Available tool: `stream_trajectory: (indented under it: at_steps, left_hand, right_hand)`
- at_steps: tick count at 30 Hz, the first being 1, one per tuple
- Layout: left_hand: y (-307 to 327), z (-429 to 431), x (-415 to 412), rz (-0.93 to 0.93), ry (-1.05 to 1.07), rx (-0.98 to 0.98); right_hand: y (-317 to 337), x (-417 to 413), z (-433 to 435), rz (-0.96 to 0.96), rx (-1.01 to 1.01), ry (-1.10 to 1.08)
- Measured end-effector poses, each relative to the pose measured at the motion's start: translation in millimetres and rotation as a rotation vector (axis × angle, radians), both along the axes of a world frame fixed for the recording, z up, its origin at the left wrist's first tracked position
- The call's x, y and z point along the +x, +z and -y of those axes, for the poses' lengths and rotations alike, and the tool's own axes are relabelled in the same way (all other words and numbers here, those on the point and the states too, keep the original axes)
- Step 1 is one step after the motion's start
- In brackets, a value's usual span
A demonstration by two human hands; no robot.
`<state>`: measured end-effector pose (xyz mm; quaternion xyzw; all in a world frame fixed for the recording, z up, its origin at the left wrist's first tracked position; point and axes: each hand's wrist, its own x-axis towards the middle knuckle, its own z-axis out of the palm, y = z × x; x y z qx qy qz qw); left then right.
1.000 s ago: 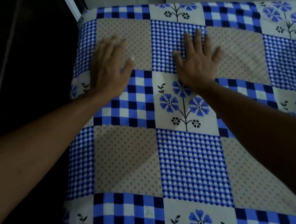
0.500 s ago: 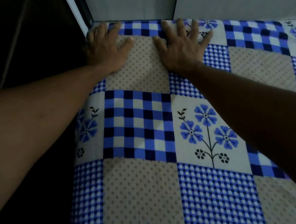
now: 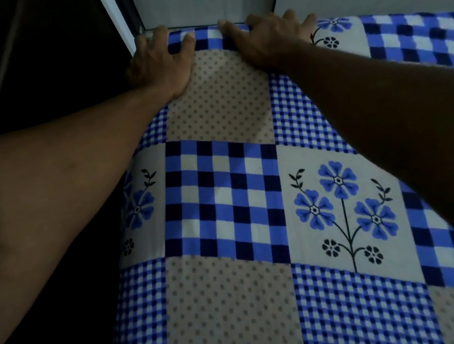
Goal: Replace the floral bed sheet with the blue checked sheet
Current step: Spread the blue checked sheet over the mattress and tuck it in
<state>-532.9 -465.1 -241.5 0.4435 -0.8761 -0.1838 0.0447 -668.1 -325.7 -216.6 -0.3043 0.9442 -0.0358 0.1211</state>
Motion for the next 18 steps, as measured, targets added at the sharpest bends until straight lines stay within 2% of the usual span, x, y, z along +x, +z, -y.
stream_trajectory:
  at_steps: [3, 5, 8, 10, 12, 14, 16, 18]
  left_hand:
    - [8.7, -8.7, 5.3, 0.036, 0.038, -0.048]
    - [12.0, -22.4, 20.3, 0.013, 0.030, -0.074]
    - [6.4, -46.0, 51.1, -0.022, 0.009, -0.044]
    - [-0.6, -53.1, 68.4, -0.023, 0.063, 0.029]
    - [-5.6, -48.9, 79.2, -0.057, 0.091, 0.086]
    - [-9.4, -39.5, 86.8, -0.151, 0.077, 0.192]
    - [-13.3, -31.7, 97.1, -0.269, 0.083, 0.341]
    - [-13.1, -32.4, 110.9, -0.351, 0.176, 0.488]
  right_hand:
    - [2.9, -4.1, -5.4, 0.040, -0.047, 0.050]
    - [6.6, 0.8, -16.4, 0.030, -0.166, 0.074]
    - [12.8, 28.2, -48.0, -0.101, -0.362, 0.044]
    - [8.1, 61.1, -80.4, -0.183, -0.400, -0.021]
    - [-2.9, 90.9, -108.1, -0.144, -0.362, -0.096]
    - [-14.2, 108.8, -120.7, -0.124, -0.217, -0.113]
    - [-19.6, 120.5, -108.5, -0.116, -0.142, -0.076]
    - [-18.5, 138.3, -84.1, -0.091, -0.144, 0.000]
